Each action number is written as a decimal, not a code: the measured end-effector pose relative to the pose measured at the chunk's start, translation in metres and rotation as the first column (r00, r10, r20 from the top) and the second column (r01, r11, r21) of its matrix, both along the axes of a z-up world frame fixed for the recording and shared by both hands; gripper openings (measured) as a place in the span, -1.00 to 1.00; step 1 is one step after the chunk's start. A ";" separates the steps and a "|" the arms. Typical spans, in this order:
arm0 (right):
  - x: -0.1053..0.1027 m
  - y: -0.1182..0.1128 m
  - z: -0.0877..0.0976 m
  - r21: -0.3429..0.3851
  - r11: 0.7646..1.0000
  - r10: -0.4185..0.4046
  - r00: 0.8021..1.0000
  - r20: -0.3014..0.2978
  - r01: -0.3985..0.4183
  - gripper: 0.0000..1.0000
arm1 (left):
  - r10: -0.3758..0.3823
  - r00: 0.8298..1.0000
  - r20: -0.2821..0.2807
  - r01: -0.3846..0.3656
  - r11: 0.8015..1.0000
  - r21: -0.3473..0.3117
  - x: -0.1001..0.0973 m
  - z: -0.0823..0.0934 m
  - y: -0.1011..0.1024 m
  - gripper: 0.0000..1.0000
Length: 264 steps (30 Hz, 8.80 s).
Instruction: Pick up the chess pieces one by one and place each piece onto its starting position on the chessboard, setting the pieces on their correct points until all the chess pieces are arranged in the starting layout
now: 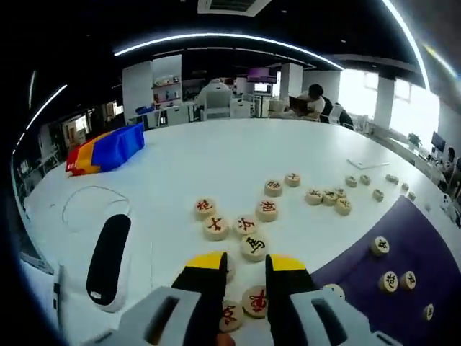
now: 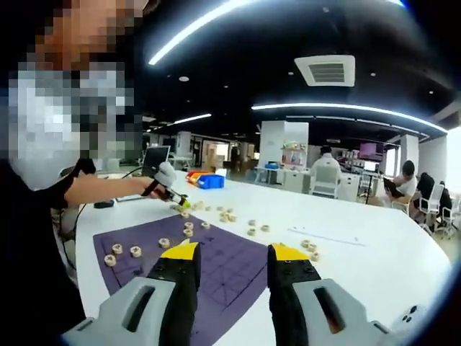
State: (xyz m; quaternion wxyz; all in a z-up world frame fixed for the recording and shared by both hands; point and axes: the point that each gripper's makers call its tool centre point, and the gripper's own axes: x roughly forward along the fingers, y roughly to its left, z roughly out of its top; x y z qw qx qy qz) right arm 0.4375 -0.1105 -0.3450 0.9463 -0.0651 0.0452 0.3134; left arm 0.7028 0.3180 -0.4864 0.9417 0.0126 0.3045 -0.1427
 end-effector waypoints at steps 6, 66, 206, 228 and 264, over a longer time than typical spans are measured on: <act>-0.001 -0.003 -0.002 -0.001 1.000 -0.006 1.000 -0.005 0.006 -0.25 | -0.047 0.999 -0.016 0.048 0.999 0.006 0.006 -0.002 -0.011 -0.50; -0.021 0.011 0.003 -0.037 0.999 0.038 0.999 -0.002 -0.038 -0.23 | -0.257 0.965 -0.043 0.260 0.962 0.084 -0.103 0.001 -0.043 -0.60; -0.022 0.011 -0.015 -0.047 0.998 0.045 0.999 -0.025 -0.046 -0.23 | -0.049 0.986 -0.157 0.073 0.986 0.147 -0.005 0.007 0.026 -0.62; -0.020 0.021 -0.014 -0.053 0.996 0.077 0.997 -0.025 -0.078 -0.23 | -0.280 0.959 -0.030 0.282 0.948 0.147 -0.152 0.062 -0.015 -0.62; -0.020 0.014 -0.013 -0.059 0.996 0.058 0.998 -0.029 -0.060 -0.23 | -0.315 0.934 -0.168 0.341 0.925 0.167 -0.144 -0.011 -0.053 -0.61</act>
